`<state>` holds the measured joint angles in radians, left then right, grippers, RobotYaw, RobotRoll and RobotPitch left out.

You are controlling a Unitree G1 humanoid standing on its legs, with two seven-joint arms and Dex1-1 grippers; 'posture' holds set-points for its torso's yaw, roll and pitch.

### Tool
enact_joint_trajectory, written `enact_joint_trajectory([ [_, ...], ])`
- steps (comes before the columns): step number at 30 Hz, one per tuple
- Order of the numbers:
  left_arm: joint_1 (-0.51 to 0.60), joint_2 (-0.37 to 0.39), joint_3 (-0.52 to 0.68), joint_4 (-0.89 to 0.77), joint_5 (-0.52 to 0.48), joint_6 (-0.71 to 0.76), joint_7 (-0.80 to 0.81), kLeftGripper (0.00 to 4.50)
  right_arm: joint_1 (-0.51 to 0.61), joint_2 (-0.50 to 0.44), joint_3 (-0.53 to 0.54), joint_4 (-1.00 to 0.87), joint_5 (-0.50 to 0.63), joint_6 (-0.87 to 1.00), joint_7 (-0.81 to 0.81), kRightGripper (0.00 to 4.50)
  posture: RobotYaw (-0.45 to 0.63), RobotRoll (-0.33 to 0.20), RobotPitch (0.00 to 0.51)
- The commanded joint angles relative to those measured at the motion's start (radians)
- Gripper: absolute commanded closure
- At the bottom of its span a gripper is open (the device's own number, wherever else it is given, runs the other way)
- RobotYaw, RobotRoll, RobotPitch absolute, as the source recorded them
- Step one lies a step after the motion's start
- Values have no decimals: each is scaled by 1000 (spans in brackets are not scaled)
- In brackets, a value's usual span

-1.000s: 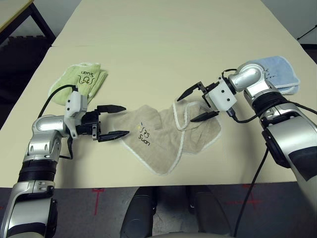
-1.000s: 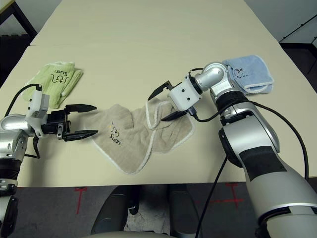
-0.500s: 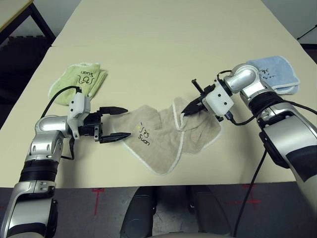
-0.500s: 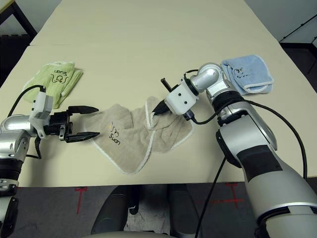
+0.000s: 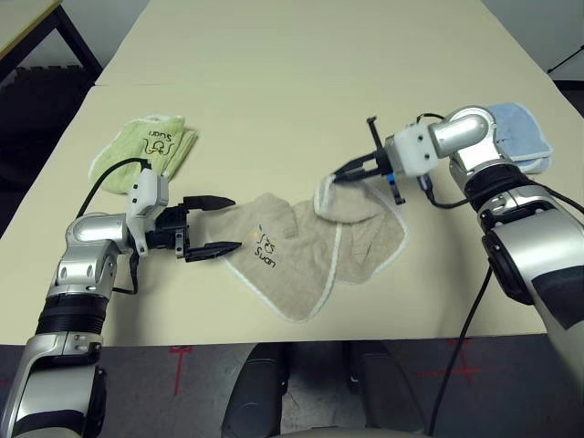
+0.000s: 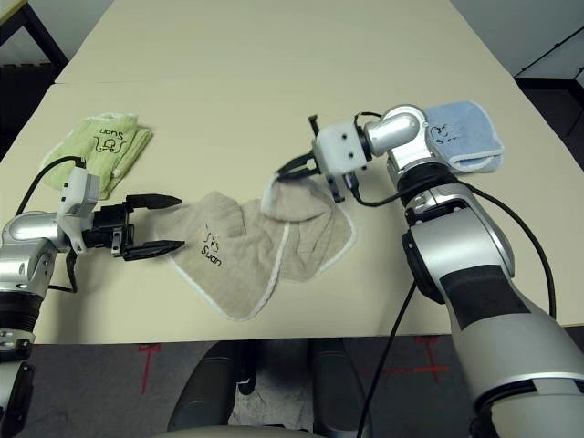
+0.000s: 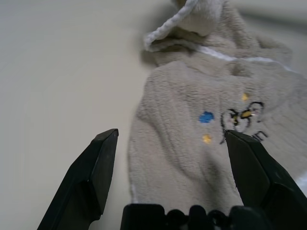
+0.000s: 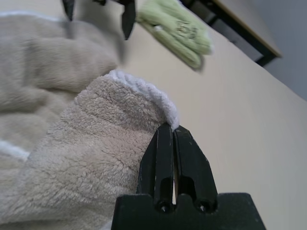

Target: Fold the towel and set it aside.

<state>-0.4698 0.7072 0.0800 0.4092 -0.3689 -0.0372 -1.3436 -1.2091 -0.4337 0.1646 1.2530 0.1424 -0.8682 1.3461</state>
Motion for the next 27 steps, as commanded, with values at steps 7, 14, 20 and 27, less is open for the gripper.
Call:
enact_joint_trajectory([
  [7,-84,-86,-32,33,35,23,88,0,90,43,-82,-112,-114,106,-498,4477,-10,0,194],
  [14,-150,-131,-59,89,60,17,102,0,-63,87,-54,-88,-280,157,-834,4477,-6,0,189],
  [20,-151,-144,-70,78,63,25,102,0,-145,96,-41,-59,-357,171,-967,4477,-6,0,190],
  [27,-145,-158,-73,84,72,10,111,0,-249,137,-104,-58,-286,112,-913,4477,-5,0,189],
])
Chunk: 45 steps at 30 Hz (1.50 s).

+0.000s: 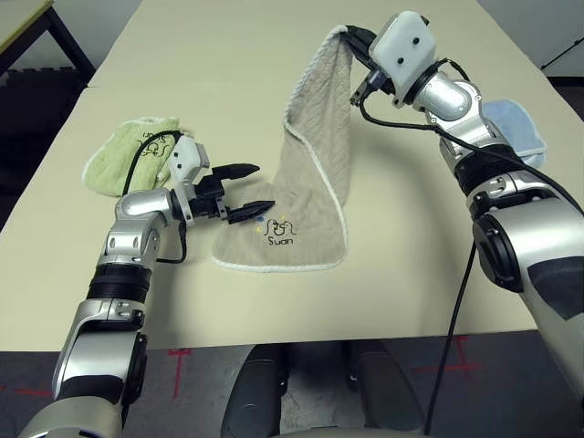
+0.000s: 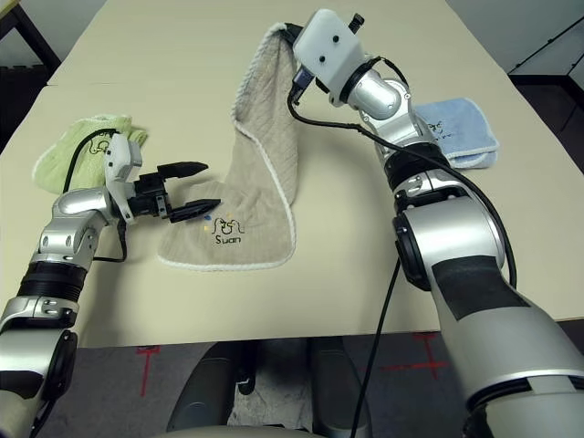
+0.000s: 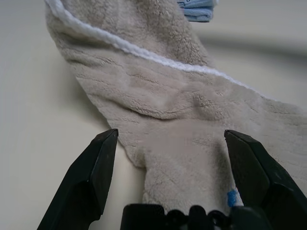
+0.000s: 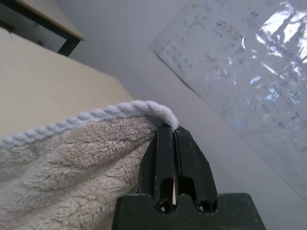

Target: Fold the towel and set it aside.

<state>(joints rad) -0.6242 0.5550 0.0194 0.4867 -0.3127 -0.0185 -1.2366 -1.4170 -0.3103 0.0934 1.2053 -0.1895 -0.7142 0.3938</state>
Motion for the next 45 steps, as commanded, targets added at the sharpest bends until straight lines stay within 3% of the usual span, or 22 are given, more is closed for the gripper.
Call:
enact_joint_trajectory([
  [1,9,-9,-12,7,17,-12,5,0,-56,15,-46,-13,64,-47,54,4477,-5,0,189],
  [14,-11,-42,-14,36,23,-41,23,0,-223,-43,-131,-23,130,-30,55,4477,-12,0,181],
  [24,-56,-95,-18,90,23,-62,29,0,-263,-126,-108,-14,89,-32,28,4477,-12,0,175],
  [36,-117,-166,-16,186,47,-112,59,0,-389,-141,-114,-29,92,-20,28,4477,-24,0,176],
  [42,-110,-195,-11,101,41,-81,133,0,-316,-76,-103,-37,106,28,83,4477,5,0,184],
  [45,-87,-229,-6,-68,-8,14,189,0,-317,-54,-112,-39,110,60,78,4477,5,0,184],
])
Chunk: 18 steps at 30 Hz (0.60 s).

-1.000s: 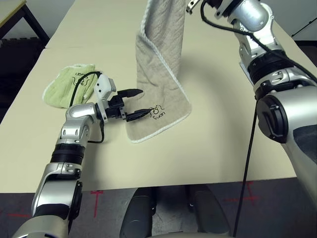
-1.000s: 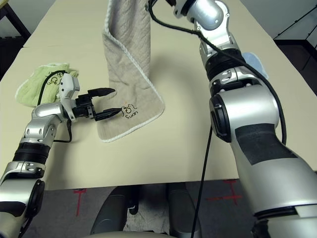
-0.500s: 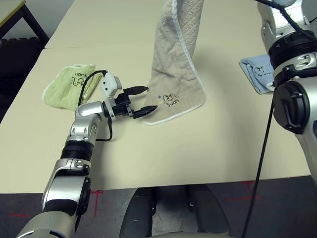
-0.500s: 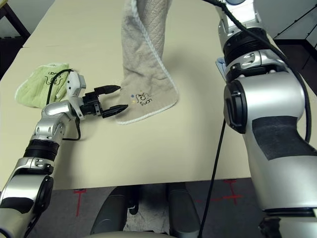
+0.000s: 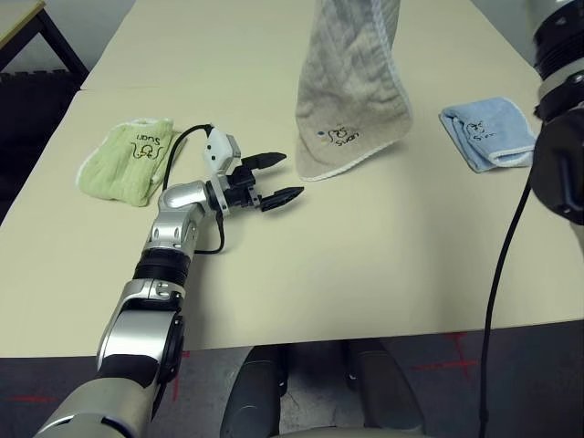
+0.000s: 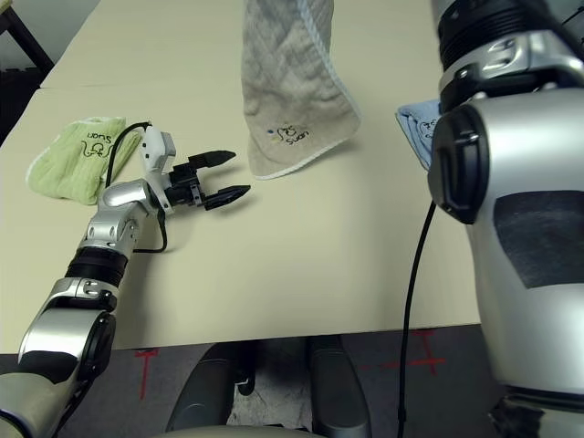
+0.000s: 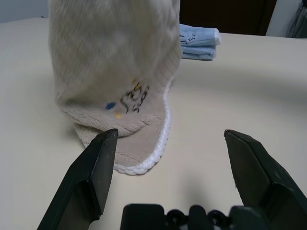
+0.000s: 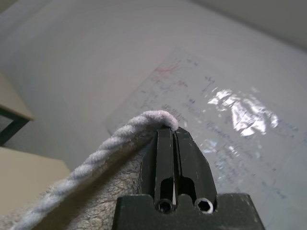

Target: Fold the towel and set it aside.

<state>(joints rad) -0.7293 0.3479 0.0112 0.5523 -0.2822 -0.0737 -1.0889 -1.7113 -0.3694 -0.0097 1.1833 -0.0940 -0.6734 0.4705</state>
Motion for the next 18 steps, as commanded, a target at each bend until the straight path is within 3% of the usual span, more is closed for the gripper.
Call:
enact_joint_trajectory([
  [1,28,-33,2,-193,-57,106,58,0,-24,11,-10,-17,14,26,-2,4477,21,0,185],
  [8,72,-106,-37,-426,-126,307,148,0,-34,40,-15,-17,16,45,-29,4477,51,0,185],
  [15,91,-116,-56,-409,-110,330,178,0,-104,59,-31,-11,23,38,-114,4477,49,0,189],
  [18,99,-80,-53,-376,-87,308,164,0,-42,88,-14,-18,39,36,-30,4477,50,0,194],
])
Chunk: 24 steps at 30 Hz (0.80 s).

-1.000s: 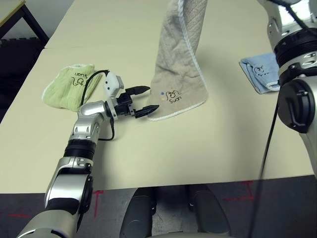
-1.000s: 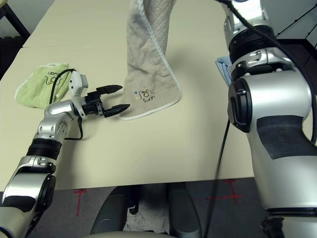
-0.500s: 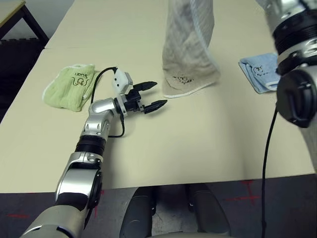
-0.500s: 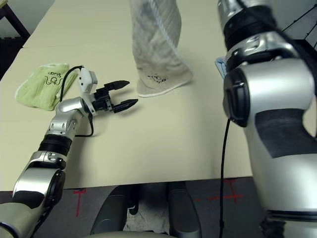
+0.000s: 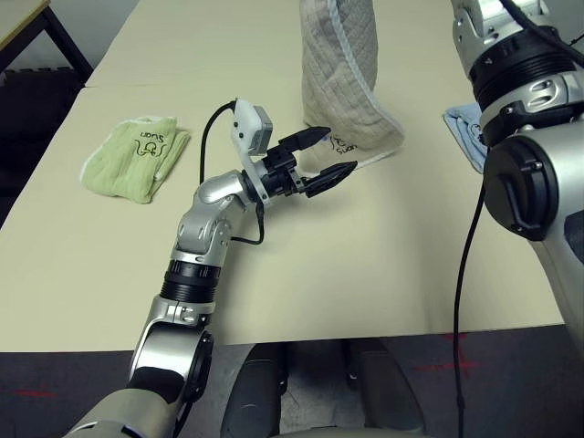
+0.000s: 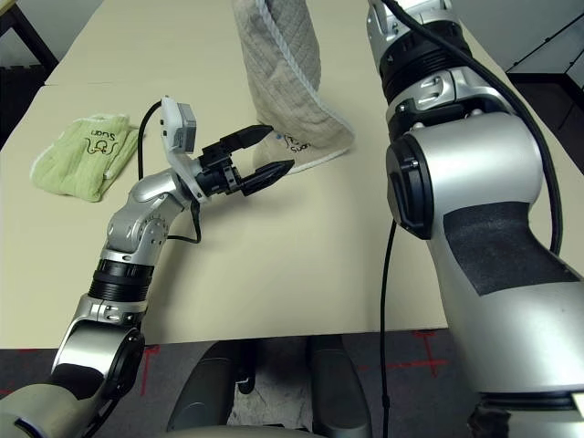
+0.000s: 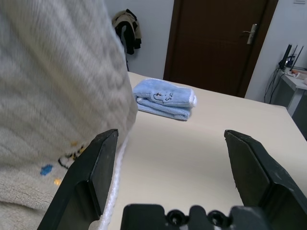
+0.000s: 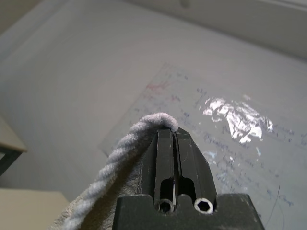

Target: Fold the towel and set it aside.

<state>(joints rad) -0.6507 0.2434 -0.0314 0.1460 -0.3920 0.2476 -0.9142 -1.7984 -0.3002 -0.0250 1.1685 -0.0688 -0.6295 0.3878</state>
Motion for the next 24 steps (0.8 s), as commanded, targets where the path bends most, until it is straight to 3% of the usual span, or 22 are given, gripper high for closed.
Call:
enact_joint_trajectory([
  [1,23,35,-10,33,25,-16,-16,0,38,7,-11,-2,19,-21,34,4477,50,0,194],
  [5,19,50,-14,47,24,-25,-24,0,-33,-52,-58,17,25,-44,-92,4477,45,0,192],
  [9,7,44,-16,61,27,-32,-17,0,10,-22,-43,20,37,0,8,4477,40,0,191],
  [13,3,44,-18,78,32,-44,-19,0,-34,-55,-76,20,46,9,-43,4477,34,0,191],
  [20,-33,37,-23,141,100,-72,61,0,49,-1,-74,-20,116,242,230,4477,40,0,193],
  [24,-50,1,-29,129,112,-42,120,0,55,5,-90,-56,143,304,233,4477,43,0,193],
])
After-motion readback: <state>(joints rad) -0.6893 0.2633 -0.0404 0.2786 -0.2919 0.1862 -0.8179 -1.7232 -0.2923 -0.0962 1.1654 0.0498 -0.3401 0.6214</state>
